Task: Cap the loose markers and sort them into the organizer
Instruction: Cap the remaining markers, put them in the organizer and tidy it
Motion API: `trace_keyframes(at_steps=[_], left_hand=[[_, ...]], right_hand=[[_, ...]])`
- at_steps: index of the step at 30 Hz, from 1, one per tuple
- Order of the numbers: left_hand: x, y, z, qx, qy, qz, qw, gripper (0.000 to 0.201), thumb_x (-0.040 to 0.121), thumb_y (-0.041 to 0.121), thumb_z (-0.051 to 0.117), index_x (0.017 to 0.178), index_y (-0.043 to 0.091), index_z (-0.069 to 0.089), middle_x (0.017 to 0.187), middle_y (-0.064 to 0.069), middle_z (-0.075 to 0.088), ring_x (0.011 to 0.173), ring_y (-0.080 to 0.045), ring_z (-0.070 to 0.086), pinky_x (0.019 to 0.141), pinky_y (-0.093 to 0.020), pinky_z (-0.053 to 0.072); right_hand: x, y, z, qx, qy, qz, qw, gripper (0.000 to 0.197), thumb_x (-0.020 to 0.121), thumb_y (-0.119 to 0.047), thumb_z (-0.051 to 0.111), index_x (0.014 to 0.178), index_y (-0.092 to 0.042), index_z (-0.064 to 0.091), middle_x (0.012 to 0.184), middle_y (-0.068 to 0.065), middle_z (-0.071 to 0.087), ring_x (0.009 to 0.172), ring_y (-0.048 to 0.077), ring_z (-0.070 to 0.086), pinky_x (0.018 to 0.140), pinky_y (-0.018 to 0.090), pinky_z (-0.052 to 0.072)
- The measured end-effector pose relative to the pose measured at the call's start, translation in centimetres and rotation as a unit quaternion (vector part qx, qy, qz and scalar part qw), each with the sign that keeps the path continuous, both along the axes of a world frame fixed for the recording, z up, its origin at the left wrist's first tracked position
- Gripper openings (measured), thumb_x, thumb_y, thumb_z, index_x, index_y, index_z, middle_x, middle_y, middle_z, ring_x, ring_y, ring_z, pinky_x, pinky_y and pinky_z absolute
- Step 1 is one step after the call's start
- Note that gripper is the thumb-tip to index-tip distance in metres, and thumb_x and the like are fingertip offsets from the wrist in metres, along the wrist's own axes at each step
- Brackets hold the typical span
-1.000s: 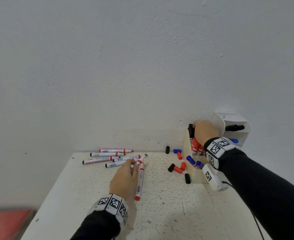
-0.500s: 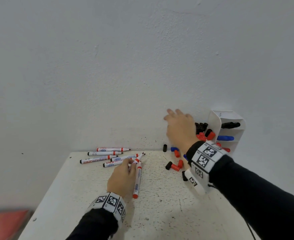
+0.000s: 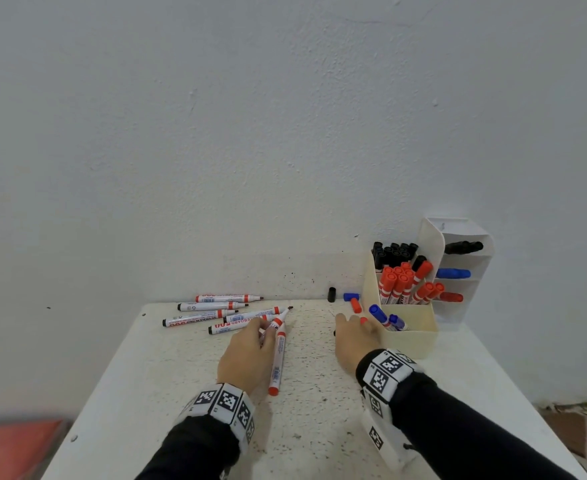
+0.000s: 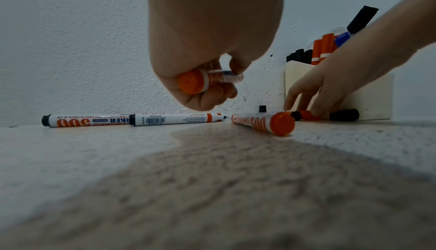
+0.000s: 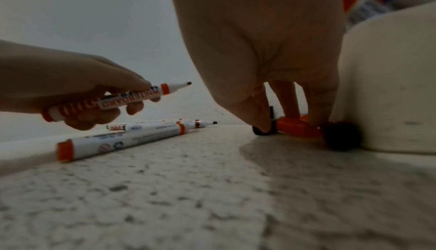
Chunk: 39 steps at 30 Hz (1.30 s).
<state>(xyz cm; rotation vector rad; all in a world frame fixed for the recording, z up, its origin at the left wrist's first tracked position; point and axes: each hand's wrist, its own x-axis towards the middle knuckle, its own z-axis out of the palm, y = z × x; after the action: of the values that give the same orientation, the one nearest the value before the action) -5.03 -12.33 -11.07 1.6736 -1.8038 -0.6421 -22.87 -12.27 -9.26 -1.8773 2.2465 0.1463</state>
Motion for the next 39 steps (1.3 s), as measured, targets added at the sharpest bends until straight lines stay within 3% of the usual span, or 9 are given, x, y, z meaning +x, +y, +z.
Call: trace_keyframes(at_steps=[8,13,15,18,22,29,32,35,39], left_hand=[[0.0,0.1,0.1,0.005,0.007,0.001,1.000,0.025,0.097,0.037,0.038,0.108,0.020,0.054,0.070,0.005,0.056,0.056,-0.007,0.046,0.061,-0.027,0.045],[0.0,0.0,0.0,0.009,0.006,0.001,1.000,0.029,0.097,0.038,0.038,0.112,0.020,0.054,0.074,0.005,0.057,0.058,-0.007,0.048,0.060,-0.025,0.046],[0.0,0.0,-0.1,0.014,0.000,-0.007,1.000,0.032,0.096,0.040,0.040,0.117,0.020,0.053,0.087,0.004,0.062,0.066,-0.008,0.055,0.066,-0.028,0.052],[0.0,0.0,0.0,0.014,-0.012,-0.024,1.000,0.036,0.094,0.040,0.043,0.124,0.021,0.053,0.101,0.004,0.065,0.079,-0.009,0.060,0.075,-0.032,0.055],[0.0,0.2,0.6,-0.004,-0.018,-0.038,0.999,0.032,0.094,0.035,0.046,0.123,0.023,0.054,0.109,0.004,0.062,0.089,-0.008,0.055,0.079,-0.025,0.049],[-0.1,0.5,0.5,-0.037,0.009,-0.077,0.996,0.025,0.094,0.034,0.048,0.114,0.027,0.059,0.093,0.011,0.063,0.082,-0.007,0.057,0.076,-0.026,0.049],[-0.2,0.8,0.7,-0.046,0.004,-0.106,0.993,0.022,0.096,0.033,0.043,0.107,0.027,0.062,0.085,0.006,0.064,0.075,-0.010,0.056,0.071,-0.031,0.048],[-0.4,1.1,1.3,-0.057,-0.039,-0.144,0.987,0.023,0.097,0.035,0.039,0.103,0.030,0.060,0.078,0.007,0.061,0.067,-0.009,0.053,0.062,-0.027,0.045],[-0.7,1.6,1.8,-0.068,-0.134,-0.163,0.975,0.029,0.098,0.039,0.031,0.104,0.025,0.055,0.077,0.005,0.059,0.065,-0.011,0.051,0.059,-0.026,0.041]], right_hand=[[-1.2,-0.9,-1.1,-0.096,-0.031,-0.006,0.995,0.043,0.087,-0.004,0.051,0.128,-0.010,0.039,0.117,0.011,0.056,0.098,0.023,0.058,0.072,0.027,0.049],[-1.1,-0.8,-0.6,-0.181,-0.089,0.002,0.979,0.039,0.089,-0.007,0.048,0.127,-0.013,0.042,0.119,0.007,0.052,0.095,0.021,0.057,0.070,0.029,0.050],[-0.7,-0.7,-0.3,-0.230,-0.161,0.015,0.960,0.022,0.093,-0.013,0.047,0.114,-0.014,0.048,0.109,0.005,0.053,0.089,0.020,0.055,0.070,0.030,0.050],[0.1,-0.6,0.3,-0.274,-0.275,0.058,0.920,0.006,0.092,-0.016,0.052,0.095,-0.016,0.047,0.092,-0.001,0.053,0.076,0.009,0.048,0.061,0.013,0.038],[1.4,-0.6,0.8,-0.301,-0.415,0.043,0.857,0.021,0.092,-0.013,0.054,0.112,-0.015,0.050,0.094,-0.005,0.054,0.073,0.000,0.051,0.061,0.007,0.040],[2.7,-0.5,0.2,-0.237,-0.536,-0.013,0.810,0.009,0.090,-0.019,0.057,0.099,-0.016,0.054,0.093,0.005,0.063,0.079,0.014,0.062,0.071,0.025,0.055],[2.3,0.0,0.0,-0.208,-0.542,-0.025,0.814,0.015,0.092,-0.030,0.054,0.094,-0.015,0.054,0.080,0.005,0.064,0.063,0.008,0.057,0.058,0.020,0.044],[1.9,0.1,0.0,-0.182,-0.499,-0.035,0.847,0.037,0.095,-0.043,0.041,0.070,-0.017,0.048,0.059,-0.003,0.046,0.055,0.010,0.043,0.059,0.024,0.034],[2.2,0.1,0.3,-0.181,-0.459,-0.049,0.868,0.046,0.098,-0.034,0.033,0.056,-0.018,0.036,0.055,-0.002,0.032,0.055,0.012,0.033,0.059,0.029,0.027]])
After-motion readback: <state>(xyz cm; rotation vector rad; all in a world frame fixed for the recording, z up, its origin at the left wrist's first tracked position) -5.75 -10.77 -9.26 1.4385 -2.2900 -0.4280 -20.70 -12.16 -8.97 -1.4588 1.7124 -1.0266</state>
